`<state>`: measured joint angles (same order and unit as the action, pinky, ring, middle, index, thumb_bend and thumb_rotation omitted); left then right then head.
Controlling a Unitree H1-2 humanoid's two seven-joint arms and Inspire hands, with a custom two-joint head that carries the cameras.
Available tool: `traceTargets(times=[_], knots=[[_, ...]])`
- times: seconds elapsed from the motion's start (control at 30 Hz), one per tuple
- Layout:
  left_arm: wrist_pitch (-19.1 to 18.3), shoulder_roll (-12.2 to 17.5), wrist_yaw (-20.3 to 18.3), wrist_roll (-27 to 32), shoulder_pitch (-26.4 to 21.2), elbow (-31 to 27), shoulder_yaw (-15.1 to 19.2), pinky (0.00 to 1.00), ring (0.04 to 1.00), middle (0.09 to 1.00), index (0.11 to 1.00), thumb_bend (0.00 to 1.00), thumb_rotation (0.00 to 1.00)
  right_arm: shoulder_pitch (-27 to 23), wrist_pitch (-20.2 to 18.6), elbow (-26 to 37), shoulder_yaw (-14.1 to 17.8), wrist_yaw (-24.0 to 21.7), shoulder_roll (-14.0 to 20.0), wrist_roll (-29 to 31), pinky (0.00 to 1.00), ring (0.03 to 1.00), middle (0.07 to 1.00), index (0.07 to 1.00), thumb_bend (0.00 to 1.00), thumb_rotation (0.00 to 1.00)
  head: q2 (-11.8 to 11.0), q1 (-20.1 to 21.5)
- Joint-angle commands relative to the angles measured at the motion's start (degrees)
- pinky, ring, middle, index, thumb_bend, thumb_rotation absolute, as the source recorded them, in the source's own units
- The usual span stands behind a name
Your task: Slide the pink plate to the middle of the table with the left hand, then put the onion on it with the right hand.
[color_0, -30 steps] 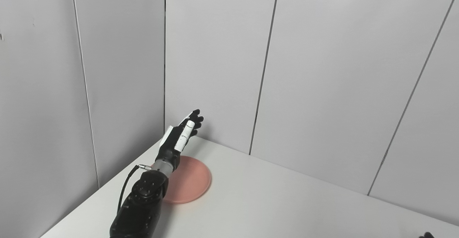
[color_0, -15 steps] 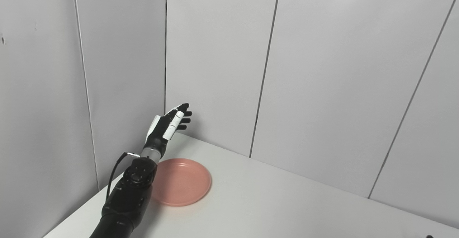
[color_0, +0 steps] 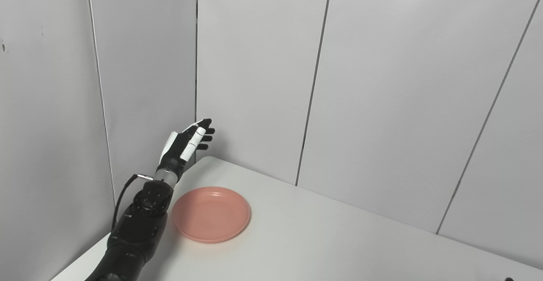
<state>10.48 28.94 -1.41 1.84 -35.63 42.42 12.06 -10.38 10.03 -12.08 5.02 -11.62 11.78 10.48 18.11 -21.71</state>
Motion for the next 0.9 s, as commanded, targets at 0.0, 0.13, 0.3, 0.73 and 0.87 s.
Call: traceTargets(times=[0.0, 0.13, 0.3, 0.73, 0.87], knots=[[0.56, 2.87, -0.42, -0.69, -3.70, -0.26, -0.44, 0.77, 0.812, 0.815, 0.833, 0.84, 1.00, 1.88, 1.70, -1.05, 0.20, -0.59, -0.06, 0.55, 1.00, 0.997, 0.998, 1.000, 0.60, 0.79, 0.11, 0.05], [0.42, 3.63, -0.46, -1.30, -3.81, 1.86, -1.65, 0.79, 0.815, 0.814, 0.837, 0.82, 1.00, 1.92, 2.08, -1.14, 0.12, -0.56, 0.08, 0.26, 1.00, 0.994, 0.999, 1.000, 0.61, 0.80, 0.30, 0.07], [0.49, 4.22, -0.86, -2.00, -3.85, 4.47, -3.00, 0.81, 0.819, 0.808, 0.835, 0.82, 1.00, 2.05, 2.30, -1.04, 0.14, -0.90, 0.07, 0.71, 1.00, 0.995, 1.000, 1.000, 0.61, 0.79, 0.47, -0.06], [1.72, 3.94, -1.64, -3.18, -3.66, 7.88, -6.00, 0.82, 0.841, 0.827, 0.849, 0.81, 1.00, 2.30, 1.86, -0.50, 0.16, -1.23, 0.11, 0.98, 1.00, 0.997, 0.999, 1.000, 0.60, 0.80, 0.73, -0.15], [-0.38, 3.71, -1.71, -3.19, -3.55, 8.29, -6.49, 0.86, 0.867, 0.841, 0.858, 0.82, 1.00, 2.41, 1.96, -0.38, 0.18, -1.07, 0.20, 0.59, 1.00, 0.995, 0.999, 1.000, 0.61, 0.80, 0.88, -0.01]])
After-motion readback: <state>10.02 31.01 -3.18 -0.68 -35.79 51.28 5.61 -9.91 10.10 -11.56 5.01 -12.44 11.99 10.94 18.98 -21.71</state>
